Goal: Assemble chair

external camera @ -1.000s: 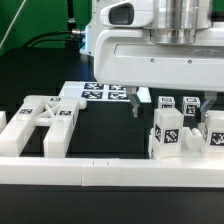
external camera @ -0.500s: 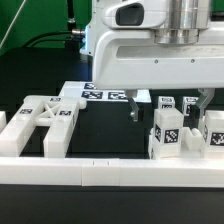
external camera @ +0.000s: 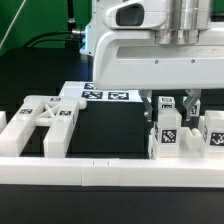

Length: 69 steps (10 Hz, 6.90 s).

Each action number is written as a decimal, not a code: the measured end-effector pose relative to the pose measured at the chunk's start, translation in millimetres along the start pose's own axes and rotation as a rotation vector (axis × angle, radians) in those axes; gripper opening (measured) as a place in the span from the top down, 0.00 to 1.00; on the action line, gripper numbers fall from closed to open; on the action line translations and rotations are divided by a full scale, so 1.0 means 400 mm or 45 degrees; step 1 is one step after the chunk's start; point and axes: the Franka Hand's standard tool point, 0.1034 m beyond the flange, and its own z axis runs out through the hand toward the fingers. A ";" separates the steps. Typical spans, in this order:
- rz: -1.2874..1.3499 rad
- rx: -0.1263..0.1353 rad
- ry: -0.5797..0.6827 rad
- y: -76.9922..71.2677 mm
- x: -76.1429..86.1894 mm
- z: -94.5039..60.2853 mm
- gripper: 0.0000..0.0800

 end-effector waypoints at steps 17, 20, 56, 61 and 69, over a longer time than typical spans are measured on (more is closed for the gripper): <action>1.345 0.000 -0.011 0.005 -0.001 0.003 0.33; 0.965 0.000 -0.009 0.010 0.000 0.003 0.19; 1.545 0.006 -0.024 0.001 0.001 0.004 0.52; 1.051 0.008 -0.020 0.005 0.002 0.003 0.19; 0.223 0.003 -0.015 0.007 0.002 0.003 0.19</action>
Offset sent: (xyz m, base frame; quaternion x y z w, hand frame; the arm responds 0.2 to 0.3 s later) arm -0.0063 0.0006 0.0004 0.0102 0.0043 0.2819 0.9594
